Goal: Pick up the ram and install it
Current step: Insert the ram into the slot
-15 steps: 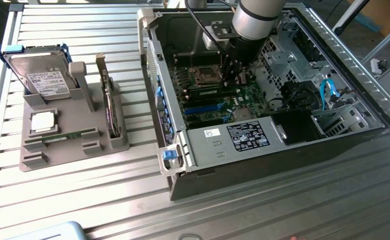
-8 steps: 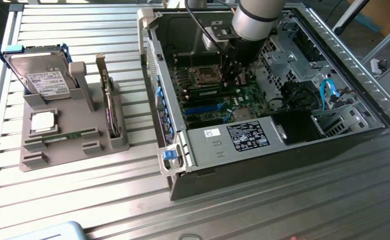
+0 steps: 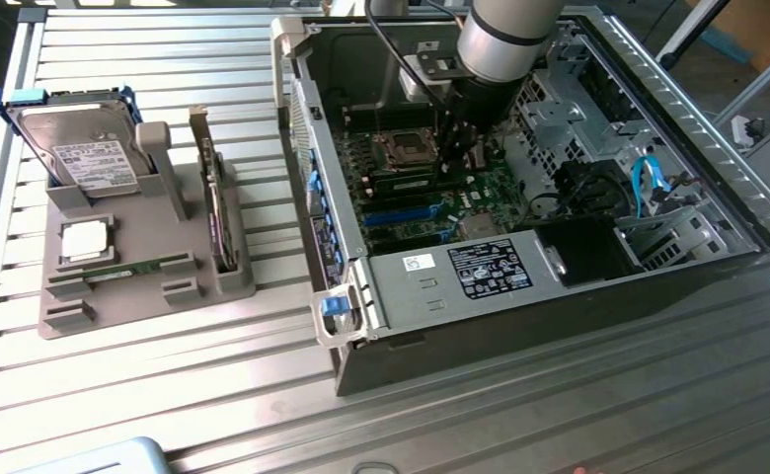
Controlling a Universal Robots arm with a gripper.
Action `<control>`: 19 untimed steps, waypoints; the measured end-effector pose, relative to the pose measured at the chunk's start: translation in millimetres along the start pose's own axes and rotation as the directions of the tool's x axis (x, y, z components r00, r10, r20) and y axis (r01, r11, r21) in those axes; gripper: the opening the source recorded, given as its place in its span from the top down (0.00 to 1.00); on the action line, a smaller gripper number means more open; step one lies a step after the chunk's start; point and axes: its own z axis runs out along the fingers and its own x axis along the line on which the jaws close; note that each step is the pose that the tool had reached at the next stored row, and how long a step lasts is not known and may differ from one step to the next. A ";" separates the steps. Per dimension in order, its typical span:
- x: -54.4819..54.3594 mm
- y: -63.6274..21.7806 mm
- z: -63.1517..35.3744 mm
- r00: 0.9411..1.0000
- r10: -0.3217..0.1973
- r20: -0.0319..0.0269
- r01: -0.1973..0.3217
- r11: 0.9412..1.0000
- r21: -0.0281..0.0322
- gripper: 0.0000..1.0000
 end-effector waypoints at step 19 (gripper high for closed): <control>-0.5 0.1 -4.9 1.000 0.000 -0.002 0.000 1.000 0.000 0.68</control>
